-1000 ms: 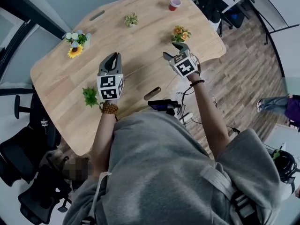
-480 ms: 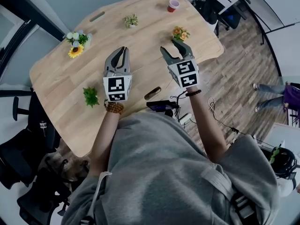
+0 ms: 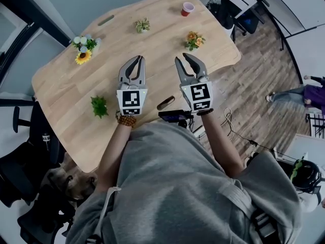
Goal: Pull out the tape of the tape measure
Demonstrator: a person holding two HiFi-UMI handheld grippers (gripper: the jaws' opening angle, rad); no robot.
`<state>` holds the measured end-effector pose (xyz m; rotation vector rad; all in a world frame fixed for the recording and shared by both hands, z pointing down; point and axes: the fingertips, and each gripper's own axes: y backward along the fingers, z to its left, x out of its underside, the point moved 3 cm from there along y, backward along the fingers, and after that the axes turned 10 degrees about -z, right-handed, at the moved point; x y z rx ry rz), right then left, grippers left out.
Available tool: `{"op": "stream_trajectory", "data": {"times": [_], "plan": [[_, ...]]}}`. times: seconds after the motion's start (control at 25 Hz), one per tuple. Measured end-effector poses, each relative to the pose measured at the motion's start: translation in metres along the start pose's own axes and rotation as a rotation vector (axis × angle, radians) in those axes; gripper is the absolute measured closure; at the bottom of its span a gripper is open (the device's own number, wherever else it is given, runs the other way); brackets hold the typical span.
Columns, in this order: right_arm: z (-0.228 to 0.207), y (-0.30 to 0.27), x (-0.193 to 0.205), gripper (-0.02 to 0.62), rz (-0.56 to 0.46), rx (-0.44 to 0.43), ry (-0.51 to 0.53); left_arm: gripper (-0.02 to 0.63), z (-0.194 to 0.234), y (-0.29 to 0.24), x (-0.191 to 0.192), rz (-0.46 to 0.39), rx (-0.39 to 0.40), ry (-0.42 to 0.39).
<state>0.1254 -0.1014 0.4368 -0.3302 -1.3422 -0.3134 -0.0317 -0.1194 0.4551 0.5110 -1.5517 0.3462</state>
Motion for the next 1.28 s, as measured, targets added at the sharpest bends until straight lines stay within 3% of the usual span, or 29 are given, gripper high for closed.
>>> {"op": "stream_trajectory", "data": {"times": [0.28, 1.28], "plan": [[-0.002, 0.01, 0.011, 0.583, -0.005, 0.053, -0.028, 0.592, -0.005, 0.006, 0.008, -0.001, 0.02, -0.011], [-0.025, 0.016, 0.038, 0.584, 0.05, 0.103, -0.022, 0.592, 0.009, 0.013, 0.026, 0.045, -0.024, -0.005]]}}
